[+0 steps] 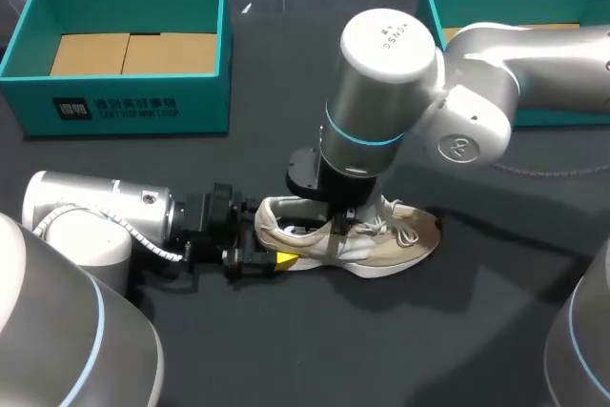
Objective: Take the shoe out of the shoebox, open the shoe tongue, remove and reinsert the insole, then place the shoe into the shoebox
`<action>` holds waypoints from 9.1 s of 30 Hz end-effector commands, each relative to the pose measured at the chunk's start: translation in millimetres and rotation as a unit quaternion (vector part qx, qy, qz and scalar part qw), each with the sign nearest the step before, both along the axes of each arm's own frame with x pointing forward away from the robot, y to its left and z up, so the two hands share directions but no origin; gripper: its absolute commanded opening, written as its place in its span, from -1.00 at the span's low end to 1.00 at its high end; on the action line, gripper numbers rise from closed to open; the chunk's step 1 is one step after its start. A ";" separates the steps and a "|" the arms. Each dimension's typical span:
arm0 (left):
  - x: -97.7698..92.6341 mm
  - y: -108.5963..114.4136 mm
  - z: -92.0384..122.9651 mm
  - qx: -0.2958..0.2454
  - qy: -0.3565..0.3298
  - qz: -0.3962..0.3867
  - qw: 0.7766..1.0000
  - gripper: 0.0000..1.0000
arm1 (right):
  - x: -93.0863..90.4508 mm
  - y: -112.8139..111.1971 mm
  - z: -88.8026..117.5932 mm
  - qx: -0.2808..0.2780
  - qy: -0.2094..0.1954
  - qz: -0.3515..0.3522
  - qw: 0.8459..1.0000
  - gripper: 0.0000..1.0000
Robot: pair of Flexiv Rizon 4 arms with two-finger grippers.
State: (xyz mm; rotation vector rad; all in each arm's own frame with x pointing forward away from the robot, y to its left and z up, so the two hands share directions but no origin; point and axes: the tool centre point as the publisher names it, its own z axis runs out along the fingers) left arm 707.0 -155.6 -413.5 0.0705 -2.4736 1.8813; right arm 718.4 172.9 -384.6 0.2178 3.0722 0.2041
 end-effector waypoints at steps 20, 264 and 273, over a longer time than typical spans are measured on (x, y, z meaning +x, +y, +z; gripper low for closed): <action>-0.9 -2.0 -1.6 0.000 0.000 0.001 1.000 -1.00 | 1.0 -5.9 -34.3 0.007 0.058 0.000 0.998 -0.12; -0.9 -2.0 -1.6 0.000 0.000 0.001 1.000 -1.00 | -37.2 63.0 286.2 0.636 0.013 0.162 0.754 -1.00; -0.9 -2.0 -1.6 0.000 0.000 0.001 1.000 -1.00 | -50.3 34.6 298.7 0.682 0.046 0.078 0.726 -1.00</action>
